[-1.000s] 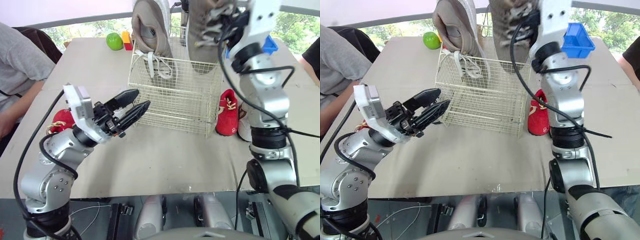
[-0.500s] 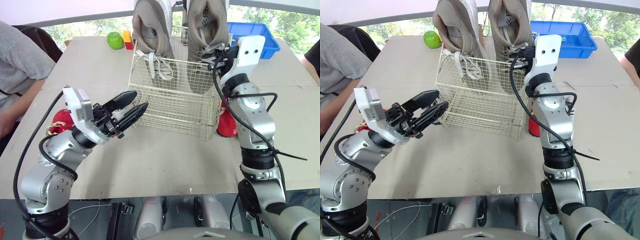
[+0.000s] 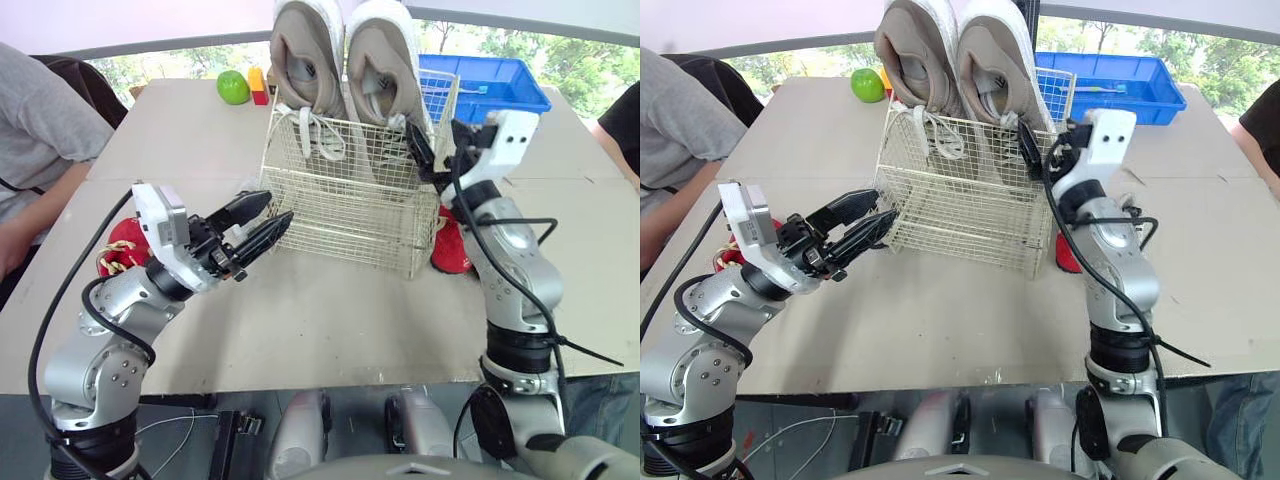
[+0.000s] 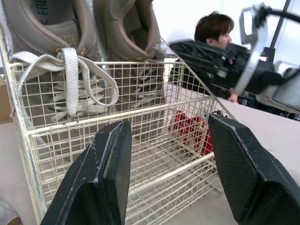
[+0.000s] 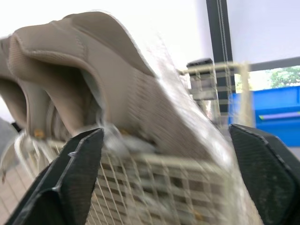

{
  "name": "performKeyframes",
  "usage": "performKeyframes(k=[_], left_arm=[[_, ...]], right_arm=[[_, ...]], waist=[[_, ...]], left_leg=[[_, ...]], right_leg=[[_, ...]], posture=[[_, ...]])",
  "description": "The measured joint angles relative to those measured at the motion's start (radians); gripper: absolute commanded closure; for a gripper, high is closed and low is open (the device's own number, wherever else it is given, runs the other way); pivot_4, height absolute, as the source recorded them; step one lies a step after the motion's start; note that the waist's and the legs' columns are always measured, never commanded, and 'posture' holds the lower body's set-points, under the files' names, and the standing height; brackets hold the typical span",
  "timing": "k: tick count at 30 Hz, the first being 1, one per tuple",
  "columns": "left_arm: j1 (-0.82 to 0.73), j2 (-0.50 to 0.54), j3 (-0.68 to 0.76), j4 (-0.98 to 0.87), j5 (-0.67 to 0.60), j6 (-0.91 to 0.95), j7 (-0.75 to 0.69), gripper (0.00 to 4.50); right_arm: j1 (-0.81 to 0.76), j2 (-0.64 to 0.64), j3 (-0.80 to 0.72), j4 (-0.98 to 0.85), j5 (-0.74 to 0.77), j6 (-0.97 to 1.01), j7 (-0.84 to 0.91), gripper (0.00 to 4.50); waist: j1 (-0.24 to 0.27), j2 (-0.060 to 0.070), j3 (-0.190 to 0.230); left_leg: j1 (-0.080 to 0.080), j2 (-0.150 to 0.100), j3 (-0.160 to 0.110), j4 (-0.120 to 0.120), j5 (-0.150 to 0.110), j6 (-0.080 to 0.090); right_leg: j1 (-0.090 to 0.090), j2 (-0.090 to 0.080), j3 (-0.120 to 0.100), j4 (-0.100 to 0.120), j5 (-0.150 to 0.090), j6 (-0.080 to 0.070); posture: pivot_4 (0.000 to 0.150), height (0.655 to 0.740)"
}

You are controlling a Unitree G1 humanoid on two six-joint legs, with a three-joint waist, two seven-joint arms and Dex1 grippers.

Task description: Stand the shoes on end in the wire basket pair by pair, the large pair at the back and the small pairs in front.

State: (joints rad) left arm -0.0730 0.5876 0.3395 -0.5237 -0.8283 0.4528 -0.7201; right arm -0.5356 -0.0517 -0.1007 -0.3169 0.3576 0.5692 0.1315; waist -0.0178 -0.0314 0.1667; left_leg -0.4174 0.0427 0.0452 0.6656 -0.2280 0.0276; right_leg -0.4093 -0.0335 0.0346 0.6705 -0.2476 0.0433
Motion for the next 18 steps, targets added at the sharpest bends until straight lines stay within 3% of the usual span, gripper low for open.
performKeyframes(k=[5,8,13,18], left_arm=[[0.006,0.002,0.005,0.023,0.002,-0.001,-0.006,1.63],[0.024,-0.002,0.005,0.022,0.008,-0.009,-0.002,1.63],[0.05,-0.004,0.004,-0.004,0.012,-0.025,-0.004,1.63],[0.067,-0.004,0.006,-0.019,0.012,-0.031,-0.001,1.63]], right_arm=[[0.007,-0.182,0.054,-0.044,-0.019,0.056,0.094,0.6],[-0.098,-0.263,0.099,-0.038,-0.049,0.084,0.134,0.6],[-0.343,-0.258,0.147,0.09,-0.065,0.137,0.173,0.6],[-0.439,-0.201,0.154,0.203,-0.063,0.157,0.184,0.6]], waist=[[-0.003,0.004,0.003],[-0.012,0.005,0.003],[-0.023,0.004,0.003],[-0.019,0.004,0.003]], left_leg=[[0.0,0.0,0.003,-0.005,0.0,0.0],[0.0,-0.001,0.003,-0.011,0.0,0.0],[0.0,-0.001,0.003,-0.015,0.0,0.0],[-0.003,-0.001,0.002,-0.017,0.0,0.0]], right_leg=[[-0.004,0.001,0.004,0.0,0.0,0.0],[-0.005,0.002,0.004,-0.003,0.0,0.001],[-0.006,0.003,0.004,-0.007,0.001,0.002],[-0.006,0.001,0.003,-0.009,0.001,0.003]], posture=[[0.15,0.74],[0.15,0.74],[0.15,0.74],[0.15,0.74]])
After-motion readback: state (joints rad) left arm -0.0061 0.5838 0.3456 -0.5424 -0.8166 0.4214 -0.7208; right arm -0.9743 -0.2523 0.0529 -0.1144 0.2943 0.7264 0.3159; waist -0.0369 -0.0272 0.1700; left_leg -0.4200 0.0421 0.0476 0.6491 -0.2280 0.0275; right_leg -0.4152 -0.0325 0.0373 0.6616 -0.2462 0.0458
